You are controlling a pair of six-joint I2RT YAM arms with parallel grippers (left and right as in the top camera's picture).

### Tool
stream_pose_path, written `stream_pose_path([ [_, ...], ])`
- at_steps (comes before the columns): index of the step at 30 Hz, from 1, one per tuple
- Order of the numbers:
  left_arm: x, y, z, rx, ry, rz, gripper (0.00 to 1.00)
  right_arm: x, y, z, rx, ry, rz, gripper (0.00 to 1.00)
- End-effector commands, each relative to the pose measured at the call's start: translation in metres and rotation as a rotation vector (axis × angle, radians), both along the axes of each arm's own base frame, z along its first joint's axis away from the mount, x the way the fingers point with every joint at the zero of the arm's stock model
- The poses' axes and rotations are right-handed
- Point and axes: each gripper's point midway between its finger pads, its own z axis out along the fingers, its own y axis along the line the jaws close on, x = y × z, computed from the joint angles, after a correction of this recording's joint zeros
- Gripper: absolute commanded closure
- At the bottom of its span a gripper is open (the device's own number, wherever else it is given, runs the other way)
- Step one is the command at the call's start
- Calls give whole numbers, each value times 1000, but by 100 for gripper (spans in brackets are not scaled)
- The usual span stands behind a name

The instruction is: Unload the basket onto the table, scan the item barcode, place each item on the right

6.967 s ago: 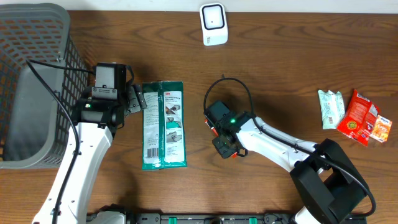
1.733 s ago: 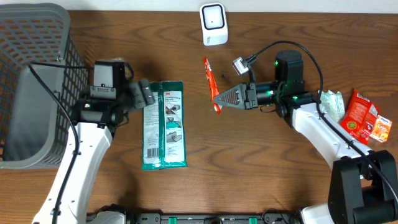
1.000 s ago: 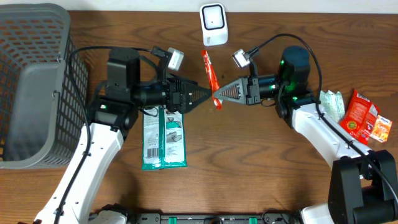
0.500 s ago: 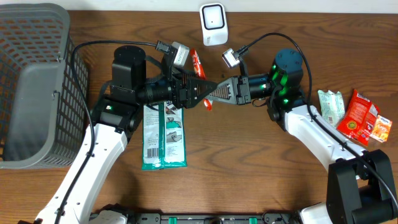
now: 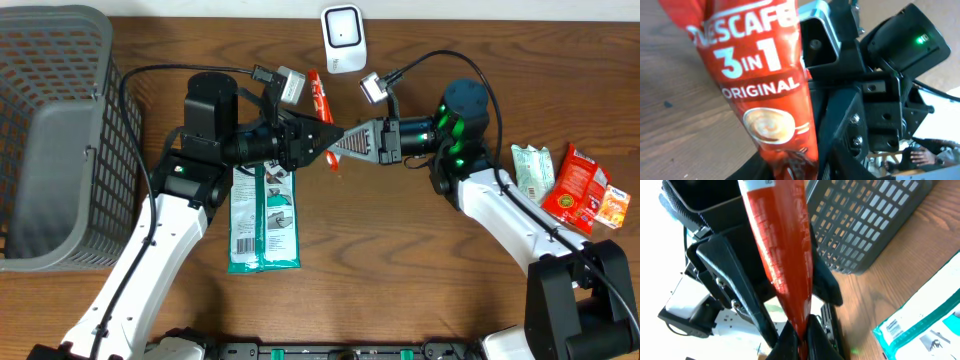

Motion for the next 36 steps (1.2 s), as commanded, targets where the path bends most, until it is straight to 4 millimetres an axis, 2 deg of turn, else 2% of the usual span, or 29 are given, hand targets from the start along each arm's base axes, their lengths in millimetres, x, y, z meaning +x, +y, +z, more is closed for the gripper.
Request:
stream_pose_path([
  [1, 8, 1, 0, 16, -13, 30, 68, -3, 3, 8, 8, -20, 3, 99],
  [3, 9, 1, 2, 14, -24, 31, 69, -3, 3, 8, 8, -20, 6, 99],
  [6, 10, 1, 2, 12, -27, 31, 79, -3, 3, 8, 8, -20, 6, 99],
  [8, 10, 1, 2, 12, -27, 31, 81, -3, 3, 8, 8, -21, 6, 99],
  [9, 10, 1, 2, 12, -27, 31, 86, -3, 3, 8, 8, -21, 6, 97],
  [11, 10, 1, 2, 12, -27, 31, 89, -3, 3, 8, 9, -29, 6, 91],
  [13, 9, 1, 2, 12, -26, 30, 92, -3, 3, 8, 12, -57, 6, 80],
  [15, 9, 1, 2, 13, -23, 31, 92, -4, 3, 8, 16, -86, 9, 62],
  [18, 12, 4, -3, 25, 3, 60, 93, -7, 2, 8, 23, -137, 27, 55],
  [20, 16, 8, -10, 47, 39, 109, 93, -9, -1, 8, 28, -173, 48, 54],
  [23, 20, 17, -25, 92, 107, 182, 93, -12, -8, 8, 35, -206, 76, 61],
  [28, 26, 31, -52, 168, 259, 357, 93, -6, -15, 7, 32, -214, 48, 68],
  [32, 23, 32, -64, 226, 280, 408, 93, 2, -14, 0, 17, -212, 4, 69],
  [34, 24, 33, -67, 249, 279, 430, 93, 12, -14, -11, -13, -203, -54, 66],
  [36, 25, 39, -72, 263, 314, 486, 93, 29, -16, -38, -107, -164, -169, 65],
])
